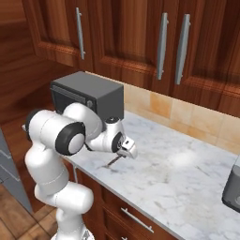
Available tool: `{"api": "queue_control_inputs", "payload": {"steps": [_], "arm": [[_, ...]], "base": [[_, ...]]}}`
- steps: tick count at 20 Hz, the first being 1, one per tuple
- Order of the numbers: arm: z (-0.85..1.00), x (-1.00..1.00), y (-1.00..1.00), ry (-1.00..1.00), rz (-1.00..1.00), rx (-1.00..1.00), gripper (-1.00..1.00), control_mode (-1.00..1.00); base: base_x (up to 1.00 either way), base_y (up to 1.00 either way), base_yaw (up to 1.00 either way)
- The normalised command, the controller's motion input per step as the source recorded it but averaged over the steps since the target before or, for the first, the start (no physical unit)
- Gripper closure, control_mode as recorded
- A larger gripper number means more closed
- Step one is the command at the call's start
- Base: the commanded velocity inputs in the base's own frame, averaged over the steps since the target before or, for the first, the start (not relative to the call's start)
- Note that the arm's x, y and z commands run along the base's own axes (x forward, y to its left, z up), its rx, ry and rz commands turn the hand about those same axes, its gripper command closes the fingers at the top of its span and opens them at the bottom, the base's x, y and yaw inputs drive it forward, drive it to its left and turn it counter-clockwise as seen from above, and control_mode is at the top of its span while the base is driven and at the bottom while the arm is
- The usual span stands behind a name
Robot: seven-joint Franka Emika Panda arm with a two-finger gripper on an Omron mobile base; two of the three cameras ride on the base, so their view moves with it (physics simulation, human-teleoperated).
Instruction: Take the fork and place it on the left side of the plate. Then take the spoon and place it on the right side of the plate. Make sure they're directly next to the plate.
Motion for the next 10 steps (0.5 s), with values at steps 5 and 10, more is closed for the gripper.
{"api": "queue_control_inputs", "payload": {"steps": [5,10], "arm": [[-0.03,-0.43,-0.38,-0.02,0.0,0.0,1.0,-1.0],[-0.04,-0.34,-0.32,-0.01,0.0,0.0,1.0,-1.0]], "base": [[0.0,0.0,0.0],[0.0,0.0,0.0]]}}
